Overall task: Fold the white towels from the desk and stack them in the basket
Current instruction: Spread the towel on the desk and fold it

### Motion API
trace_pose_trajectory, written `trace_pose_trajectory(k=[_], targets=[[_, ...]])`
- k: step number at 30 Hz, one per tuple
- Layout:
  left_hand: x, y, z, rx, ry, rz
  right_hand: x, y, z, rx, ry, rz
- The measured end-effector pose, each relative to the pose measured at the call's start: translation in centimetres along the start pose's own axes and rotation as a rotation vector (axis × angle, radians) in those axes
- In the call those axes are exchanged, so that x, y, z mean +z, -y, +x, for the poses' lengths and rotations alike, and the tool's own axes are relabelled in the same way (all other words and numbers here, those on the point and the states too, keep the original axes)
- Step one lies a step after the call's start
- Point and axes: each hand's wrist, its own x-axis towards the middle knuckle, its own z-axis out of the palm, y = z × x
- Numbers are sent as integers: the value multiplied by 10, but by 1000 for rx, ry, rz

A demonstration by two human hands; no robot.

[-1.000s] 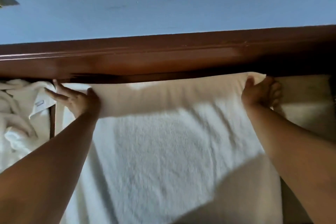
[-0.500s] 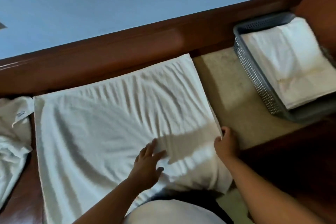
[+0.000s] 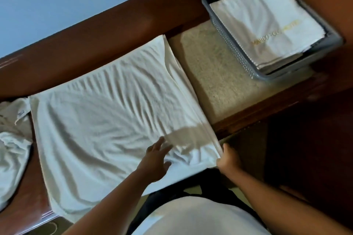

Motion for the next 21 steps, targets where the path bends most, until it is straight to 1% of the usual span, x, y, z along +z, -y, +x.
trace_pose_trajectory(k=[3,6,8,11,14,16,18,21], targets=[[20,-17,-11,-5,-10,6,-3,-18,-1,99,147,-25],[22,-28,-16,-75,-1,1,-9,-29,5,132,239,85],[20,-34,-18,-104,10,-4,-13,-33,7,135,241,257],[17,-42,-18,-132,-1,-8,-19,-36,3,147,153,636],[18,-48,-13,-158,-31,18,-28,-36,-12,179,262,935],[23,-52,-10,-156,-42,55,-27,-42,-18,206,311,1070],[27,-60,-13,-146,-93,58,-26,-45,-24,210,326,1159],[38,-82,-21,8,-212,121,-25,-45,-30,169,304,1249]])
